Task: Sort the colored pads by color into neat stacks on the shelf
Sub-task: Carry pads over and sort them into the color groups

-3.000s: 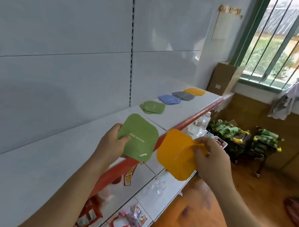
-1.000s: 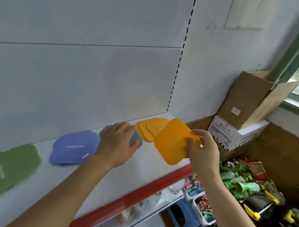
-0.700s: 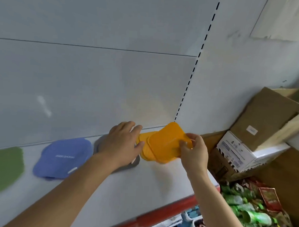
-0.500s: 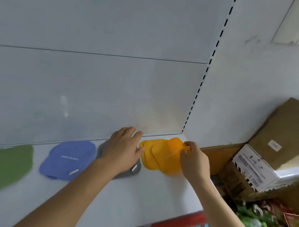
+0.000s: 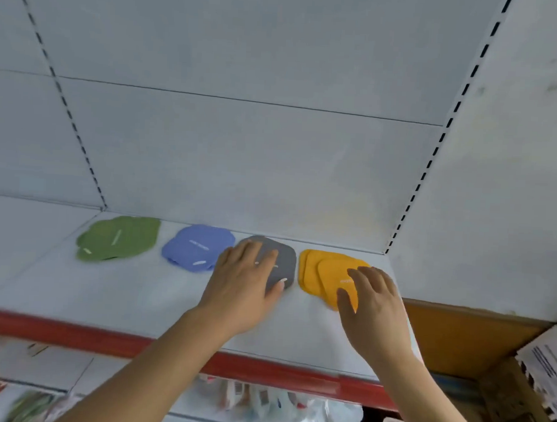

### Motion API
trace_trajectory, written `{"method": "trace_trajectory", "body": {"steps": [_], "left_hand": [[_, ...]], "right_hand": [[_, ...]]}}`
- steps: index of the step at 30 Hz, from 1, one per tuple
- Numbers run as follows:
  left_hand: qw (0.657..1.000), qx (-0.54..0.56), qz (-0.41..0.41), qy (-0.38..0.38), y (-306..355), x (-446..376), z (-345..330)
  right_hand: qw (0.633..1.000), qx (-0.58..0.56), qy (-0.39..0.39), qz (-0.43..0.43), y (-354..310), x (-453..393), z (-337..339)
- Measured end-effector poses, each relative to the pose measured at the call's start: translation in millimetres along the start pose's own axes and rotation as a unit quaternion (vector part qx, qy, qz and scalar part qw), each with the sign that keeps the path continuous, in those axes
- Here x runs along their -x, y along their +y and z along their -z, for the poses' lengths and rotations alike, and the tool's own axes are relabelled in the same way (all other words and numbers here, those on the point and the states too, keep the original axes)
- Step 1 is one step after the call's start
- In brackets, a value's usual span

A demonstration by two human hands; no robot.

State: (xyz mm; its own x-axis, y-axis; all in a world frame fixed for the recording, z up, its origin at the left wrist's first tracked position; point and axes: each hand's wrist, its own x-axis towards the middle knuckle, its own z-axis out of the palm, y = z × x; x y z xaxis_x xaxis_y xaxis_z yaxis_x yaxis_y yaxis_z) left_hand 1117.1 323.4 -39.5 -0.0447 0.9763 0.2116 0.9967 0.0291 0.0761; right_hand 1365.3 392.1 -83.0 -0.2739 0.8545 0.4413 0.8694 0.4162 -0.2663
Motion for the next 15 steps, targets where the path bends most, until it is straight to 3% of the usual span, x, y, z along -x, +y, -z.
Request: {"method": "trace_trajectory", "body": {"steps": [6, 15], "left_hand": [[0.997, -0.047, 0.058, 0.019, -51.6, 44.9, 18.4], [0.984, -0.074, 0.155, 0.041, -168.3, 155.4, 46.3]], "right_hand": [[0.991, -0.057, -0.007, 0.118, -81.8, 6.1, -4.9], [0.976, -0.047, -0.087, 0.196, -232.4, 35.0, -26.7]]}}
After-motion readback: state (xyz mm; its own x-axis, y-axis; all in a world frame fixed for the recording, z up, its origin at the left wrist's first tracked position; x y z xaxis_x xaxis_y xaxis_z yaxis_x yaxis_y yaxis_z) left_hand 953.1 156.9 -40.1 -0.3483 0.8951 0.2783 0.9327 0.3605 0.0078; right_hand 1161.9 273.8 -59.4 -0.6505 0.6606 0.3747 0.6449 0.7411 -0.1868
